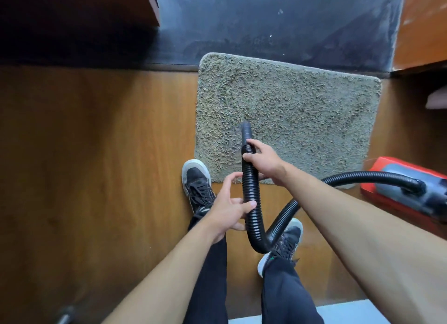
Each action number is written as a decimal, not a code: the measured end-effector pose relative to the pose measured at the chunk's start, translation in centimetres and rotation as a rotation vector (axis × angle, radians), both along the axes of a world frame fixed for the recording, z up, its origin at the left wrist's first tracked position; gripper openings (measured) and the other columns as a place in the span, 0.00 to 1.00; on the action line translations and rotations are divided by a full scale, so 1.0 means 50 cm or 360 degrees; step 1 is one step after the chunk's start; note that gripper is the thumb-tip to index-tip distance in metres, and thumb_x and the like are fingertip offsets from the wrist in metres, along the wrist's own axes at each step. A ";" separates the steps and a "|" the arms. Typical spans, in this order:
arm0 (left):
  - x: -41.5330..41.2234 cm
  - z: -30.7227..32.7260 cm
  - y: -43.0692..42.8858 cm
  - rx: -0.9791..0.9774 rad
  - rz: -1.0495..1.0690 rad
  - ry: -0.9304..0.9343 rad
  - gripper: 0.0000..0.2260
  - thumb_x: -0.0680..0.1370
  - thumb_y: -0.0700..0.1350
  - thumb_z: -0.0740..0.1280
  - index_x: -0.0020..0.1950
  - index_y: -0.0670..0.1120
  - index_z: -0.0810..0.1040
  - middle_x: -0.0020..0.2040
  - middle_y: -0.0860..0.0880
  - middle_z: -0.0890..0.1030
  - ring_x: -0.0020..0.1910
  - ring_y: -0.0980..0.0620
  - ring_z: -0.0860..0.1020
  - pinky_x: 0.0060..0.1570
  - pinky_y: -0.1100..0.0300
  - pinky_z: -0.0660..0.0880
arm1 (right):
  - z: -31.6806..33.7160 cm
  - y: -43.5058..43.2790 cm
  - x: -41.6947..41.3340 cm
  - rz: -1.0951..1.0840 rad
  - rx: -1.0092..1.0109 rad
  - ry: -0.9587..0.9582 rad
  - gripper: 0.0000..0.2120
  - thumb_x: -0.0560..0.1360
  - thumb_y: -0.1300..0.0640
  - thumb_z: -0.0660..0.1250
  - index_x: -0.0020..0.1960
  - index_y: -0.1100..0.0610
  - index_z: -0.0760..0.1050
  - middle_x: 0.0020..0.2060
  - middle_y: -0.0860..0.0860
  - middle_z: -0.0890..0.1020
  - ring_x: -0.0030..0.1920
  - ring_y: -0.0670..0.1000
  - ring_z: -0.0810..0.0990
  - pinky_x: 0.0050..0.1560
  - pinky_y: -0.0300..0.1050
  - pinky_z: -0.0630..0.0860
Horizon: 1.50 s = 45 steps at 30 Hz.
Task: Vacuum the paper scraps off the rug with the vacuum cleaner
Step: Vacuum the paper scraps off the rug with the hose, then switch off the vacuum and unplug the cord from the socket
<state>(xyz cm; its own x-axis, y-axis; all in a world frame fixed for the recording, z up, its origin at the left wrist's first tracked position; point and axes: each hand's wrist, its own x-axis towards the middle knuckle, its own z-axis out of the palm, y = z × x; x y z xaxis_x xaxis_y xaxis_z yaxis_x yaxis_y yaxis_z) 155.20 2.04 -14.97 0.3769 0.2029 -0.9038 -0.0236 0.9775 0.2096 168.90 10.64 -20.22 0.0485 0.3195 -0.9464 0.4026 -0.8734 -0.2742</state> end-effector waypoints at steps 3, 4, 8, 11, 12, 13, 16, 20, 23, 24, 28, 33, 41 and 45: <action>0.029 0.024 0.009 0.0113 -0.0100 -0.0006 0.29 0.79 0.36 0.68 0.68 0.66 0.63 0.45 0.46 0.85 0.44 0.49 0.83 0.51 0.37 0.80 | 0.042 -0.001 0.052 -0.0153 0.0072 0.0077 0.26 0.78 0.62 0.63 0.74 0.47 0.63 0.52 0.53 0.80 0.40 0.48 0.81 0.29 0.42 0.79; 0.039 0.035 0.013 0.0157 -0.0121 -0.0010 0.29 0.79 0.36 0.68 0.68 0.66 0.63 0.44 0.46 0.84 0.44 0.49 0.83 0.51 0.38 0.80 | 0.056 -0.001 0.070 -0.0197 0.0106 0.0096 0.26 0.79 0.62 0.63 0.74 0.47 0.64 0.53 0.54 0.80 0.41 0.48 0.81 0.29 0.43 0.79; 0.083 0.083 0.025 0.0351 -0.0206 0.0009 0.29 0.79 0.35 0.67 0.68 0.65 0.65 0.44 0.43 0.81 0.41 0.51 0.81 0.39 0.51 0.81 | 0.115 -0.010 0.131 -0.0338 0.0257 0.0167 0.26 0.80 0.61 0.63 0.74 0.45 0.62 0.58 0.52 0.79 0.45 0.47 0.81 0.29 0.40 0.78; 0.117 0.115 0.033 0.0508 -0.0292 0.0068 0.30 0.78 0.34 0.68 0.67 0.66 0.66 0.45 0.41 0.79 0.40 0.49 0.81 0.41 0.47 0.82 | 0.157 -0.021 0.176 -0.0507 0.0382 0.0253 0.26 0.80 0.61 0.63 0.74 0.45 0.62 0.57 0.52 0.79 0.47 0.47 0.81 0.32 0.40 0.79; 0.129 0.122 0.037 0.0559 -0.0328 0.0086 0.30 0.78 0.34 0.68 0.67 0.66 0.66 0.45 0.40 0.79 0.41 0.48 0.81 0.42 0.44 0.82 | 0.168 -0.023 0.191 -0.0571 0.0417 0.0281 0.26 0.80 0.61 0.63 0.74 0.44 0.63 0.56 0.53 0.79 0.47 0.48 0.81 0.33 0.40 0.80; 0.143 0.127 0.037 0.0602 -0.0373 0.0102 0.30 0.77 0.34 0.68 0.67 0.67 0.67 0.46 0.40 0.80 0.42 0.47 0.82 0.44 0.41 0.81 | 0.178 -0.029 0.209 -0.0627 0.0446 0.0302 0.26 0.80 0.62 0.63 0.73 0.44 0.63 0.55 0.54 0.80 0.47 0.48 0.81 0.34 0.42 0.80; 0.191 0.137 0.029 0.0763 -0.0528 0.0156 0.32 0.76 0.36 0.70 0.66 0.69 0.66 0.47 0.39 0.81 0.45 0.43 0.83 0.46 0.37 0.82 | 0.194 -0.055 0.267 -0.0782 0.0519 0.0342 0.25 0.80 0.63 0.63 0.72 0.43 0.65 0.52 0.54 0.79 0.46 0.50 0.80 0.34 0.44 0.80; 0.270 0.144 -0.004 0.1000 -0.0775 0.0145 0.33 0.74 0.38 0.71 0.67 0.70 0.65 0.43 0.50 0.80 0.43 0.49 0.81 0.47 0.48 0.81 | 0.196 -0.125 0.358 -0.0991 0.0628 0.0314 0.23 0.79 0.66 0.62 0.69 0.46 0.67 0.48 0.54 0.77 0.43 0.52 0.79 0.34 0.47 0.79; 0.337 0.145 -0.032 0.1107 -0.0958 0.0094 0.33 0.73 0.41 0.72 0.68 0.70 0.64 0.44 0.50 0.80 0.43 0.50 0.80 0.52 0.43 0.81 | 0.199 -0.192 0.433 -0.1110 0.0719 0.0329 0.23 0.78 0.66 0.64 0.67 0.45 0.68 0.46 0.53 0.77 0.41 0.51 0.78 0.35 0.49 0.79; 0.360 0.146 -0.040 0.1126 -0.1018 0.0058 0.34 0.73 0.41 0.72 0.69 0.69 0.64 0.45 0.50 0.80 0.43 0.50 0.80 0.52 0.42 0.81 | 0.200 -0.213 0.459 -0.1120 0.0759 0.0325 0.24 0.77 0.65 0.66 0.66 0.44 0.68 0.46 0.53 0.77 0.41 0.50 0.78 0.35 0.48 0.78; 0.463 0.166 -0.071 0.1251 -0.1252 -0.0060 0.34 0.73 0.41 0.72 0.71 0.68 0.63 0.46 0.52 0.79 0.44 0.55 0.79 0.52 0.43 0.81 | 0.220 -0.290 0.560 -0.1024 0.0969 0.0108 0.28 0.67 0.59 0.72 0.62 0.39 0.71 0.45 0.50 0.73 0.43 0.49 0.73 0.42 0.49 0.75; 0.611 0.187 -0.103 0.1437 -0.1516 -0.0155 0.35 0.71 0.46 0.70 0.73 0.68 0.61 0.51 0.53 0.80 0.44 0.50 0.78 0.53 0.44 0.80 | 0.251 -0.369 0.685 -0.1196 0.1132 -0.0225 0.32 0.63 0.58 0.72 0.64 0.41 0.69 0.49 0.54 0.76 0.46 0.49 0.74 0.49 0.51 0.76; 0.850 0.213 -0.170 0.1353 -0.1991 -0.0405 0.37 0.76 0.34 0.71 0.75 0.64 0.62 0.58 0.39 0.77 0.48 0.52 0.77 0.42 0.64 0.80 | 0.276 -0.547 0.886 -0.1624 0.1095 -0.0344 0.29 0.65 0.61 0.72 0.61 0.41 0.68 0.47 0.46 0.75 0.46 0.48 0.76 0.53 0.60 0.79; 0.961 0.222 -0.209 0.1401 -0.2298 -0.0521 0.38 0.75 0.32 0.70 0.73 0.65 0.61 0.49 0.56 0.78 0.43 0.57 0.78 0.45 0.52 0.84 | 0.280 -0.641 0.958 -0.1904 0.1018 -0.0419 0.28 0.63 0.58 0.72 0.60 0.41 0.68 0.51 0.49 0.76 0.50 0.54 0.77 0.52 0.64 0.79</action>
